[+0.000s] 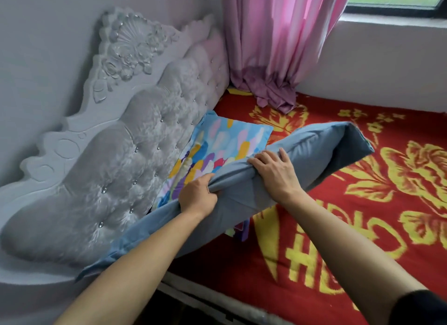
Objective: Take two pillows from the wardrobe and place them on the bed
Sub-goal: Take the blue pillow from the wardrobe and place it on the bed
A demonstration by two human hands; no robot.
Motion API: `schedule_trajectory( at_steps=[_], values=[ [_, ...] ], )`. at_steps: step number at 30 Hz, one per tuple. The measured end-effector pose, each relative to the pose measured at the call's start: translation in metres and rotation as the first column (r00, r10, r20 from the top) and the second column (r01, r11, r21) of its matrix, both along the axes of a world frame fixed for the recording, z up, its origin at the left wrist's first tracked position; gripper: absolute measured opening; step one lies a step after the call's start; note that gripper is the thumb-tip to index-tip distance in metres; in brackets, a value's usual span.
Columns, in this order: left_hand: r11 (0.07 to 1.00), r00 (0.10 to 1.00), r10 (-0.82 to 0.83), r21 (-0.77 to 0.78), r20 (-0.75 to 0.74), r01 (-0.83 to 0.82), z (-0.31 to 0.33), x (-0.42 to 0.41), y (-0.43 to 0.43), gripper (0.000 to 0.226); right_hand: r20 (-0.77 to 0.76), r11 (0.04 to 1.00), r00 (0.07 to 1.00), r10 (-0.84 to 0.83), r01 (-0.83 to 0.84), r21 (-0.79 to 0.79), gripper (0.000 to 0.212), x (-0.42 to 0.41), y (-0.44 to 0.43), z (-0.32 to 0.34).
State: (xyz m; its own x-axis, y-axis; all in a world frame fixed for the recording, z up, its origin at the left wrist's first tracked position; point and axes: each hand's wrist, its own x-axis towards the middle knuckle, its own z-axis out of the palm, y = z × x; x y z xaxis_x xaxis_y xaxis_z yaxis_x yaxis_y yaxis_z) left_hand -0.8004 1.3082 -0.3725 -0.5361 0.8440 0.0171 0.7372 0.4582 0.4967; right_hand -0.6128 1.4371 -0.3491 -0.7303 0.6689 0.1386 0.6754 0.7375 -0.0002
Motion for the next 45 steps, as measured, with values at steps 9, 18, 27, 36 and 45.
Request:
schedule_trajectory(
  at_steps=[9, 18, 27, 36, 45],
  values=[
    [0.992, 0.839, -0.103, 0.116, 0.534, 0.048, -0.014, -0.099, 0.118, 0.027, -0.165, 0.975, 0.972, -0.168, 0.188, 0.116, 0.038, -0.104, 0.088, 0.022],
    [0.972, 0.874, -0.01, -0.2, 0.486, 0.123, -0.161, -0.219, 0.153, 0.065, 0.009, 0.573, 0.741, -0.671, 0.527, -0.627, 0.061, -0.168, 0.08, -0.194],
    [0.82, 0.953, -0.296, -0.497, 0.059, 0.286, -0.284, -0.224, 0.109, 0.069, -0.024, 0.627, 0.72, -0.694, 0.587, -0.513, 0.068, -0.191, 0.005, -0.314],
    [0.978, 0.983, -0.102, -0.198, -0.152, 0.071, -0.287, -0.234, 0.189, 0.06, 0.009, -0.03, -0.042, -0.999, 0.525, -0.85, 0.092, -0.17, 0.053, -0.334],
    [0.988, 0.987, 0.141, 0.075, -0.077, -0.135, -0.263, -0.24, 0.228, 0.027, -0.308, 0.29, 0.056, -0.95, 0.53, -0.797, 0.071, -0.18, 0.063, -0.32]
  ],
)
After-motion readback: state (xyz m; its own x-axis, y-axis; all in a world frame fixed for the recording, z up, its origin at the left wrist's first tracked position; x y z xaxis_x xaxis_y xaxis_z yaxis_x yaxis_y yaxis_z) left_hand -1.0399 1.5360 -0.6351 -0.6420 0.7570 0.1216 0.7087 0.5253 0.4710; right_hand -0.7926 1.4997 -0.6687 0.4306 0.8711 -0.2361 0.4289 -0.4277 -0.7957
